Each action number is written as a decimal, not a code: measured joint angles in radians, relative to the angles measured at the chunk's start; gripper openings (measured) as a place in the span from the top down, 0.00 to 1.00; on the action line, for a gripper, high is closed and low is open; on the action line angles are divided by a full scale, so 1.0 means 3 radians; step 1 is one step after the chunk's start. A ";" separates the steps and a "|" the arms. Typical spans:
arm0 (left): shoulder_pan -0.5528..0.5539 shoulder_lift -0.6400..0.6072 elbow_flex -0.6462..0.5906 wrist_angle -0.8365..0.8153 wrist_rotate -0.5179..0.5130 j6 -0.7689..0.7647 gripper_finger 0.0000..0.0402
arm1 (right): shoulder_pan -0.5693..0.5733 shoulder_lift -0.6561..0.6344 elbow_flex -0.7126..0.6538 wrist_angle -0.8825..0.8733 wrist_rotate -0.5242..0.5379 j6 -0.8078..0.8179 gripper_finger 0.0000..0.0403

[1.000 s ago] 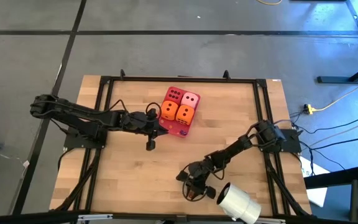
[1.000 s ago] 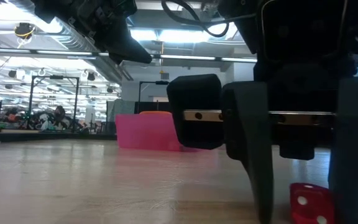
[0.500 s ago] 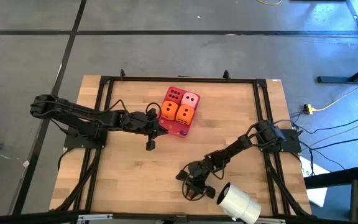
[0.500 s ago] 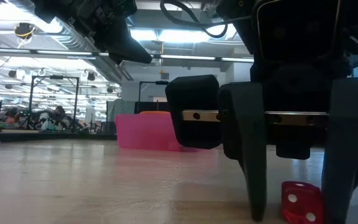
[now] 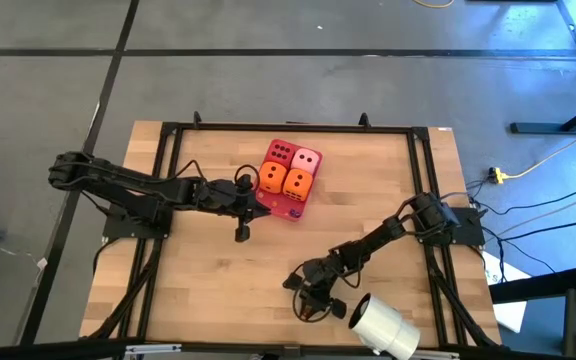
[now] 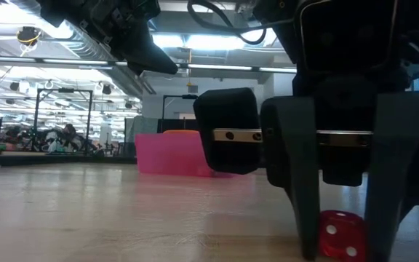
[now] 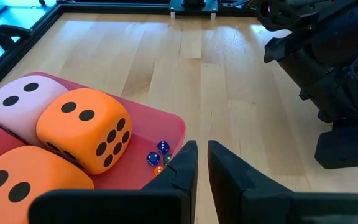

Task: Pick & Place Dice
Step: Put the small red dice into the red bin

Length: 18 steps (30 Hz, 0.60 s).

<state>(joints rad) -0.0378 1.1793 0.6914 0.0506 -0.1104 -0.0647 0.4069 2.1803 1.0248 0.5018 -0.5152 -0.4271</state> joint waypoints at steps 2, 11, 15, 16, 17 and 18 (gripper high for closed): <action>0.0000 -0.0001 0.0000 0.0000 0.0000 0.0000 0.92 | -0.0011 -0.0003 0.0000 -0.0001 0.0000 0.0000 0.82; 0.0000 -0.0116 0.0001 -0.0012 0.0000 0.0001 0.92 | -0.0178 -0.0144 -0.0009 -0.0151 0.0124 -0.0093 0.83; 0.0001 -0.0270 0.0001 -0.0088 -0.0001 0.0001 0.92 | -0.0313 -0.0271 -0.0011 -0.0304 0.0398 -0.0223 0.83; 0.0001 -0.0310 0.0001 -0.0124 -0.0003 0.0001 0.92 | -0.0353 -0.0311 -0.0009 -0.0337 0.0439 -0.0270 0.83; 0.0000 -0.0351 0.0001 -0.0167 -0.0002 0.0001 0.92 | -0.0389 -0.0356 0.0006 -0.0382 0.0466 -0.0305 0.83; 0.0000 -0.0392 0.0001 -0.0230 -0.0003 0.0001 0.92 | -0.0427 -0.0406 0.0030 -0.0426 0.0487 -0.0343 0.83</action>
<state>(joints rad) -0.0377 1.0617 0.6918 -0.0184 -0.1114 -0.0643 0.2789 2.0586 1.0338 0.3739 -0.3690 -0.5299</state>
